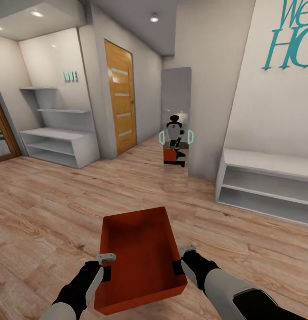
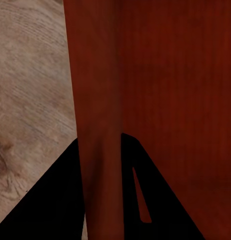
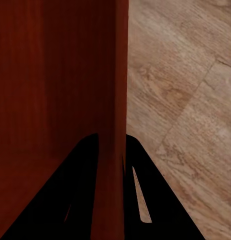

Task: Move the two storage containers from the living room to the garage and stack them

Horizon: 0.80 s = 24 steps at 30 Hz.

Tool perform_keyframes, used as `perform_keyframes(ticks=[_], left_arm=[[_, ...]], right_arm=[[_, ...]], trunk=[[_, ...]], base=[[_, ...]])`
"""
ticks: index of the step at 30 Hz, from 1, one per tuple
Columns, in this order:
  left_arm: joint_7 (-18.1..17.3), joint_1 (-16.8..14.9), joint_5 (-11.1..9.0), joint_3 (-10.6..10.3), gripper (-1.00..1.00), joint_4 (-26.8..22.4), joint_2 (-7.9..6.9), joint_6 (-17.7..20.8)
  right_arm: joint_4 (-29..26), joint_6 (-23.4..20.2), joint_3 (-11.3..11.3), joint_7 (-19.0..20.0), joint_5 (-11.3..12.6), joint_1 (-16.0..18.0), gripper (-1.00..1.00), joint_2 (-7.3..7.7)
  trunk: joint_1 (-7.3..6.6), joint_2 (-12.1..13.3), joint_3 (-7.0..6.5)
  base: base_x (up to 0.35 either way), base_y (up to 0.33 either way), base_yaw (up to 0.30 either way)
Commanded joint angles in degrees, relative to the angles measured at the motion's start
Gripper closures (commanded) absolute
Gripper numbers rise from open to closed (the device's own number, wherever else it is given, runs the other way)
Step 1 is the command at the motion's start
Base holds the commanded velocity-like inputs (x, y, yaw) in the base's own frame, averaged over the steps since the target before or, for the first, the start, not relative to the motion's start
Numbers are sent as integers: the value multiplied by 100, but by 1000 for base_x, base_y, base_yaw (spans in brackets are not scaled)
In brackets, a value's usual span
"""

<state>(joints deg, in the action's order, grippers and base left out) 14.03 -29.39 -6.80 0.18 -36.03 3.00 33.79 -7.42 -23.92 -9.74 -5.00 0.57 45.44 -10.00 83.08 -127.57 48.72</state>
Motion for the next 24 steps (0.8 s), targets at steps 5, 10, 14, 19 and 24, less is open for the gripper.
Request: perform_keyframes(ticks=[5,10,14,19,24], left_arm=[[-24,3,-278,-97,100,8,-19,-21],[-24,3,-278,-97,100,9,-19,-21],[-24,3,-278,-97,100,6,-19,-21],[-24,3,-278,-97,100,4,-19,-21],[-24,3,-278,-97,100,4,-19,-21]], right_arm=[[-14,-50,-72,-1,-75,44,100,0],[-14,-49,-72,-1,-75,44,100,0],[-14,-45,-72,-1,-75,44,100,0],[-14,-46,-72,-1,-75,44,100,0],[-14,-45,-72,-1,-75,44,100,0]], trunk=[[2,-3,7],[2,-3,7],[2,-3,7],[2,-3,7],[2,-3,7]], base=[[341,0,28],[341,0,1],[341,0,57],[341,0,247],[341,0,287]])
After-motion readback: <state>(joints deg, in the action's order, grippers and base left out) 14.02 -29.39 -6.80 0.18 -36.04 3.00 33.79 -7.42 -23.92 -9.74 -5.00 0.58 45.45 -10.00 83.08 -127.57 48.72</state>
